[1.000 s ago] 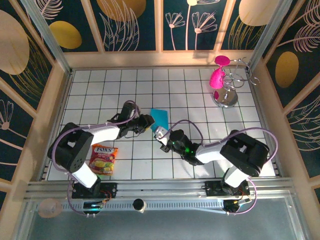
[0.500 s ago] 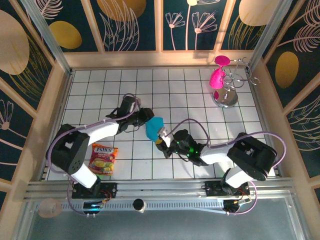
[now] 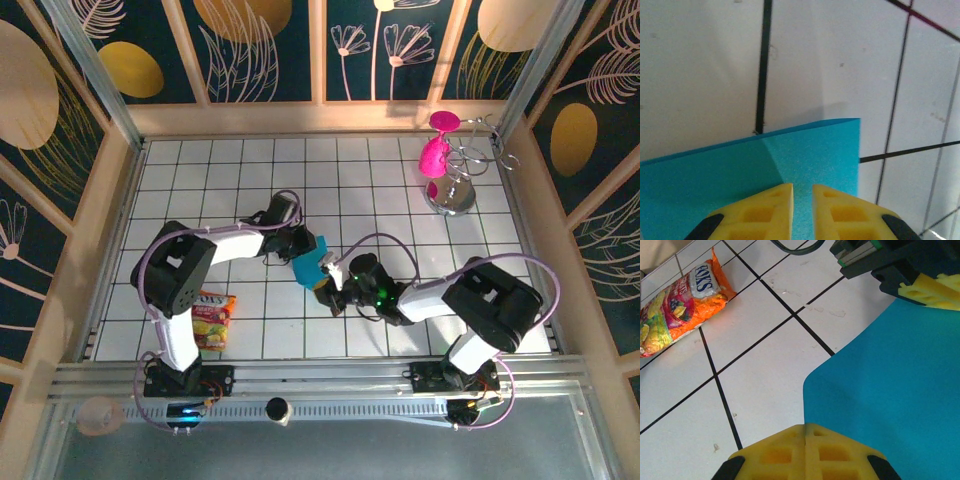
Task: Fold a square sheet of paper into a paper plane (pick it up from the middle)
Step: Third fold the triangle at the center of the table.
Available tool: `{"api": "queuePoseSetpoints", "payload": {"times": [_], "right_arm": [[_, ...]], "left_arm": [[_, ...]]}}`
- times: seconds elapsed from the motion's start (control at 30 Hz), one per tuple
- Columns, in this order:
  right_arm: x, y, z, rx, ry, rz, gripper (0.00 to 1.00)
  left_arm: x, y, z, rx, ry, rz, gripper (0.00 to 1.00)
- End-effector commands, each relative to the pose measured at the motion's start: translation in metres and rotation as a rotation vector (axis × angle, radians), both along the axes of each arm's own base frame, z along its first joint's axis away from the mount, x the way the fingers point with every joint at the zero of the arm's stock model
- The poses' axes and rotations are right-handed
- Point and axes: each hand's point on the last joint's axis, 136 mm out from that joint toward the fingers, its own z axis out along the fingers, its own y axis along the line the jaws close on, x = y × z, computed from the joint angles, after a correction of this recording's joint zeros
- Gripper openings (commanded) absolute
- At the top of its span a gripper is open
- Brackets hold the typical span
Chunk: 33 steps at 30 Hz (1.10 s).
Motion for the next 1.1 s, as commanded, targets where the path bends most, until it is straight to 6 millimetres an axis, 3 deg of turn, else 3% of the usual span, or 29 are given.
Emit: {"api": "queuePoseSetpoints", "payload": {"times": [0.0,0.3,1.07], "right_arm": [[0.009,0.003,0.007,0.025,0.047,-0.033,0.0],[0.029,-0.006,0.002,0.005,0.158,-0.141,0.0],[0.061,-0.022,-0.022,-0.08,0.234,-0.348,0.0]], "left_arm": [[-0.006,0.007,-0.018,0.082,0.039,-0.028,0.15],[-0.014,0.012,-0.037,0.135,0.079,-0.06,0.12],[-0.016,0.008,-0.038,0.116,0.082,-0.073,0.1]]}}
